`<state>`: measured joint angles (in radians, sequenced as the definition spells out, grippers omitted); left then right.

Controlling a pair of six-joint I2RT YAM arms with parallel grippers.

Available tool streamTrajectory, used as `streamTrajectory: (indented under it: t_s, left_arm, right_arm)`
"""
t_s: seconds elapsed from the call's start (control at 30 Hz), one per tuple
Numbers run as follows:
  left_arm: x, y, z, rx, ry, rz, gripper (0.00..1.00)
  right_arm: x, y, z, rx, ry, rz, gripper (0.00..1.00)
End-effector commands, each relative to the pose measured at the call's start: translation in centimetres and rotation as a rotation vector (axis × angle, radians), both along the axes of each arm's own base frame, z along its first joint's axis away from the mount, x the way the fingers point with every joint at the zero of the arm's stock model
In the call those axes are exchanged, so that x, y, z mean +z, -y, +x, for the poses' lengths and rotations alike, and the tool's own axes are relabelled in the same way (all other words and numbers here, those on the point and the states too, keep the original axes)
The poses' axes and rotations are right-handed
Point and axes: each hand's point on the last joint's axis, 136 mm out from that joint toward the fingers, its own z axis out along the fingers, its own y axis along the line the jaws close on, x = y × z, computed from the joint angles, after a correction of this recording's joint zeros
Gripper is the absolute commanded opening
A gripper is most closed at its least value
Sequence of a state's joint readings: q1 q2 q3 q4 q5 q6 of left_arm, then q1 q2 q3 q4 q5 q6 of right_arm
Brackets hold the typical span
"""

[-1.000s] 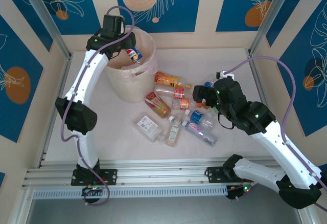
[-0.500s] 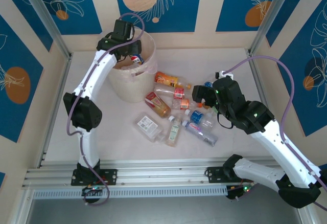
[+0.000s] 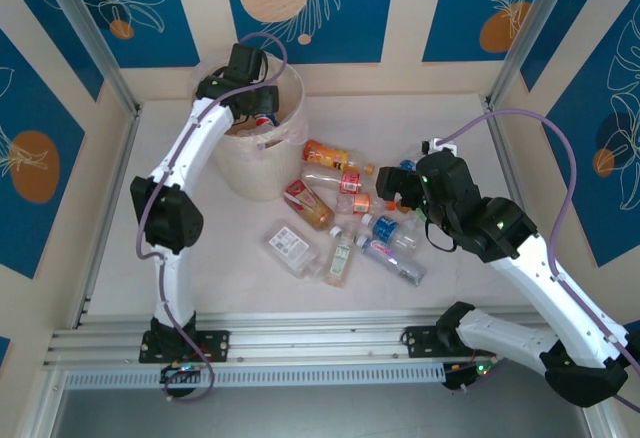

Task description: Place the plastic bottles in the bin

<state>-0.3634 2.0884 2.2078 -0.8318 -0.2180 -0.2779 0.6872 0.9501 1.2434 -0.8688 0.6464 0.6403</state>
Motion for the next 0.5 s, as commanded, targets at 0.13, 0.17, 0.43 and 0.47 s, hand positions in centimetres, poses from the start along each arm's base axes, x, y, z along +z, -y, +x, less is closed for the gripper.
streamTrajectory:
  t_s: [0.13,0.17,0.43,0.47]
  left_arm:
    - [0.3,0.3,0.1,-0.001,0.007,0.018,0.73]
    - [0.3,0.3,0.2,-0.002,0.01,0.018,0.74]
    - [2.0,0.1,-0.3,-0.001,0.036,0.007,0.85]
    - [2.5,0.1,-0.5,-0.002,0.045,0.001,0.86]
  right_arm:
    - [0.5,0.3,-0.3,-0.016,0.014,0.027,0.99]
    - [0.5,0.2,-0.3,-0.016,0.013,0.027,0.99]
    - [0.7,0.1,-0.2,-0.011,0.018,0.028,0.99]
    - [0.7,0.1,-0.2,-0.01,0.019,0.029,0.99]
